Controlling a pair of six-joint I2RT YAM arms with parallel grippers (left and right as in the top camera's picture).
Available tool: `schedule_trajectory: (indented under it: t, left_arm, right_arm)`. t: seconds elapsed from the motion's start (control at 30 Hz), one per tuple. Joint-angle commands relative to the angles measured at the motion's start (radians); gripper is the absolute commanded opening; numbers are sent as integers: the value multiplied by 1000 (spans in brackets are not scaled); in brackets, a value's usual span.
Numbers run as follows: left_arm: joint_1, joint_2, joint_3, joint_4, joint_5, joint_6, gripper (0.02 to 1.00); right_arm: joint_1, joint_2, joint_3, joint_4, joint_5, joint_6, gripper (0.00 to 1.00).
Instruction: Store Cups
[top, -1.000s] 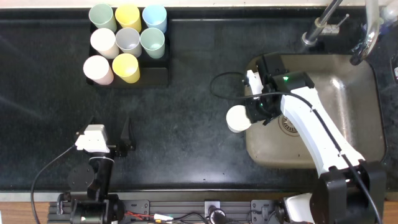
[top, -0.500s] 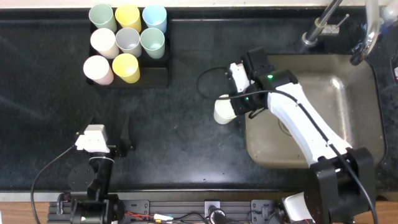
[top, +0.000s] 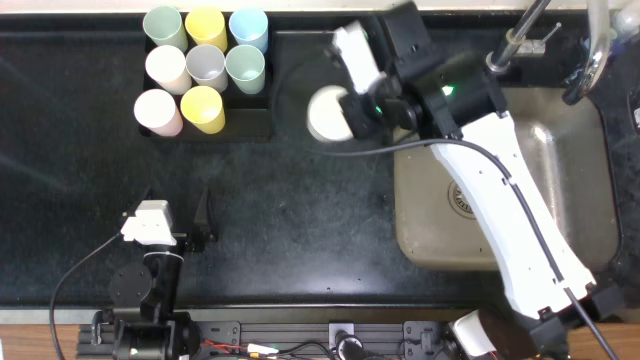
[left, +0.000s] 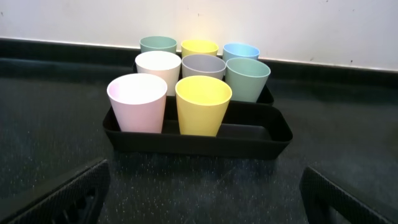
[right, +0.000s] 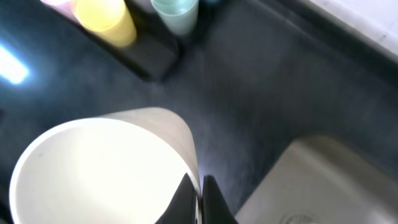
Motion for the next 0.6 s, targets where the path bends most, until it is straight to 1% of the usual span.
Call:
schedule_trajectory:
  t: [0.03,0.1,0.2,0.3,0.37,0.43,0.6]
  left_arm:
    - [-4,-12,-2,-2,-13,18,1000]
    - [-4,-12,-2,-2,-13,18,1000]
    - [-4,-12,-2,-2,-13,18,1000]
    - [-4,-12,-2,-3,-13,18,1000]
    - [-4,-12,-2,-3,-13,18,1000]
    - [-4,-12,-2,-2,-13,18,1000]
    - [-4,-12,-2,-3,-13,18,998]
  right_arm:
    - [86,214,293,-102,151,-5,45]
    - [114,302,406,-155,187,-5,42]
    - [145,409,506,-204,182,-4,42]
    - [166,475,521,-203,172,27,42]
    - [173,508,521,-198,126,50,42]
    - [174,526,520,-190,50,67,45]
    - [171,541,520,-126,-21,84,45]
